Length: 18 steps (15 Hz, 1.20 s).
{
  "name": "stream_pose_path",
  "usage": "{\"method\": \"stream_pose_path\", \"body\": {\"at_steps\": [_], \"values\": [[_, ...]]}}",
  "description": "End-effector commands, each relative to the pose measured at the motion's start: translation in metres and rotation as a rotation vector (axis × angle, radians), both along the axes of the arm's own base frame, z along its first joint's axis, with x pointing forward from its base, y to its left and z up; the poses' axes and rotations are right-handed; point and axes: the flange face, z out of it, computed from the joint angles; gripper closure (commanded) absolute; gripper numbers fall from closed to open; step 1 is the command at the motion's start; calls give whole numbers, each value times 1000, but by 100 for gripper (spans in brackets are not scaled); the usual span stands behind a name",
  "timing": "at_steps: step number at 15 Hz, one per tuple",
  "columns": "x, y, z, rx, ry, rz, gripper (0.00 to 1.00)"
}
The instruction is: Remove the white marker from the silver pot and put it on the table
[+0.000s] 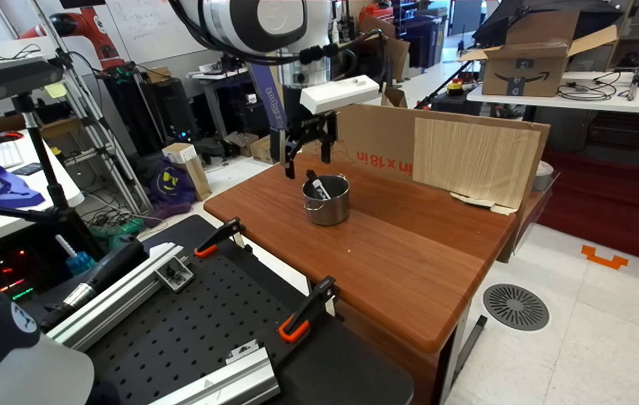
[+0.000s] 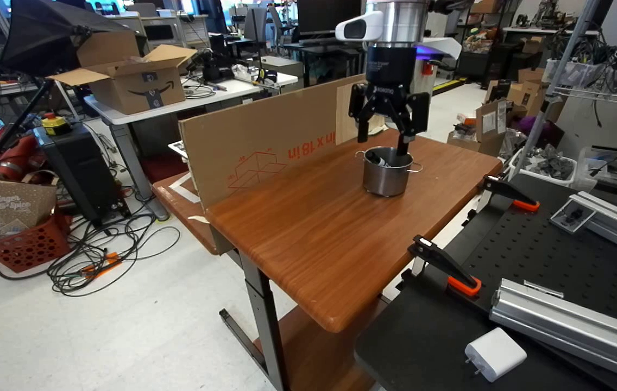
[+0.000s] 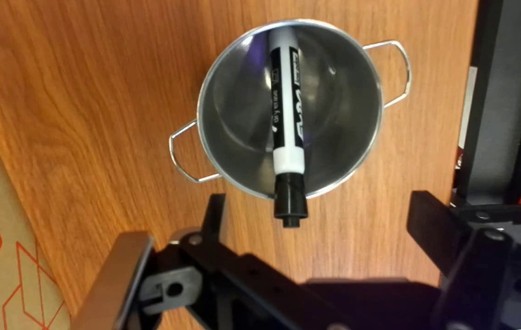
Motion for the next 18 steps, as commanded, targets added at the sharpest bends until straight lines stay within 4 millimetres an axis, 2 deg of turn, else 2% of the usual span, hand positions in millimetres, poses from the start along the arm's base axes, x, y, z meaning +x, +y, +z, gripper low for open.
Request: {"method": "stream_pose_path", "body": {"at_steps": [1, 2, 3, 5, 10, 14, 18], "values": [[13, 4, -13, 26, -13, -23, 0], [14, 6, -17, 26, -13, -24, 6], [16, 7, -19, 28, -11, -24, 28], [19, 10, -22, 33, -13, -23, 32], [22, 12, -22, 41, -19, -20, 71], [20, 15, -20, 42, -21, -18, 99], [19, 16, -19, 39, -23, -17, 96]]}}
